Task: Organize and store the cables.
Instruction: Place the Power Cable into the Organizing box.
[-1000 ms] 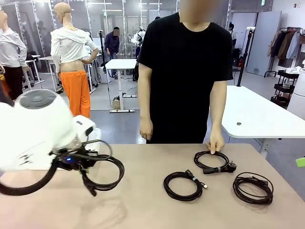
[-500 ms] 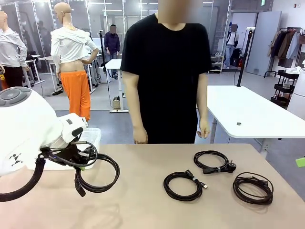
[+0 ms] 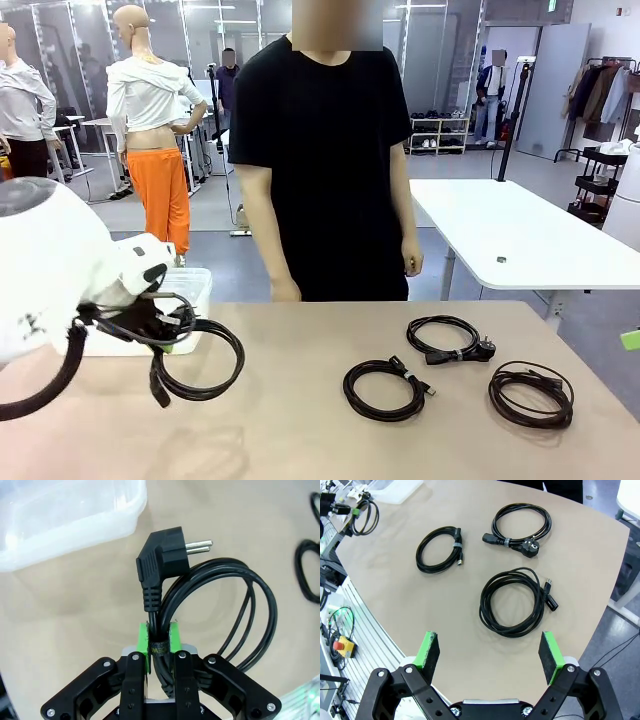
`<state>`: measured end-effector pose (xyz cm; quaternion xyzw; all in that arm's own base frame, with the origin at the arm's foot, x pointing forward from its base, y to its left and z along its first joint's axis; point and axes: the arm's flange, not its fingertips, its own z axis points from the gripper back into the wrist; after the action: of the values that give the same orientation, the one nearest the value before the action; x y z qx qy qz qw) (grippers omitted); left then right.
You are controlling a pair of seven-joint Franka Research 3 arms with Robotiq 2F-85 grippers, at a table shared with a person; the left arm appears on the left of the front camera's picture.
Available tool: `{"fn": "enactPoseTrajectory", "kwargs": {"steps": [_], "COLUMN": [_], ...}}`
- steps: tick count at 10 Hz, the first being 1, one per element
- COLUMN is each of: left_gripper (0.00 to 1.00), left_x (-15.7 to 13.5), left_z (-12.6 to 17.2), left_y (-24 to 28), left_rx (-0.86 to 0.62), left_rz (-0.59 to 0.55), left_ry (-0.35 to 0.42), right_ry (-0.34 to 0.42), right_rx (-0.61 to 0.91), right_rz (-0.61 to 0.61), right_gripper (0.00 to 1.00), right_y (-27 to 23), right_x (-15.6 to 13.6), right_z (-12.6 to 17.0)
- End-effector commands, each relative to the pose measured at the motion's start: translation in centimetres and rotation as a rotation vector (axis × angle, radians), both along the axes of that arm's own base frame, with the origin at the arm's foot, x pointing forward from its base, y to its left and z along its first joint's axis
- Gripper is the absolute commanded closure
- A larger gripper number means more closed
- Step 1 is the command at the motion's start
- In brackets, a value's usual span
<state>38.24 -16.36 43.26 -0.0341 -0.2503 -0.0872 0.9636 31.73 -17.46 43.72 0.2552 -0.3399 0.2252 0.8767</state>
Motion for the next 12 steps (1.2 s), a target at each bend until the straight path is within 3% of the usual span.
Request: {"fn": "enactPoseTrajectory", "kwargs": {"steps": [1,3,6,10,12], "left_gripper": [0.81,0.81,0.81,0.81,0.81], "left_x": [3.1,6.4,11.4,17.9,20.2], "left_z": [5.0,8.2,10.3,6.9,5.6], "left_y": [6.9,11.3,15.9,17.3,17.7], "left_rx": [0.042,0.063,-0.001,0.054,0.047], "left_rz": [-0.171,-0.125,-0.119,-0.153,-0.181], "left_ry": [-0.010,-0.036,-0.080,-0.001,-0.003], "right_ry": [-0.004,-0.004,-0.004,-0.004,-0.004], "right_rx": [-0.011,-0.011,-0.011,-0.011,-0.011], "right_rz": [0.000,0.000,0.000,0.000,0.000], "right_gripper": [0.00,0.00,0.00,0.00,0.00], "right_y": [0.0,0.0,0.0,0.0,0.0], "right_x": [0.1,0.1,0.1,0.1,0.1], "right_z": [-0.2,-0.2,-0.2,-0.2,-0.2]}}
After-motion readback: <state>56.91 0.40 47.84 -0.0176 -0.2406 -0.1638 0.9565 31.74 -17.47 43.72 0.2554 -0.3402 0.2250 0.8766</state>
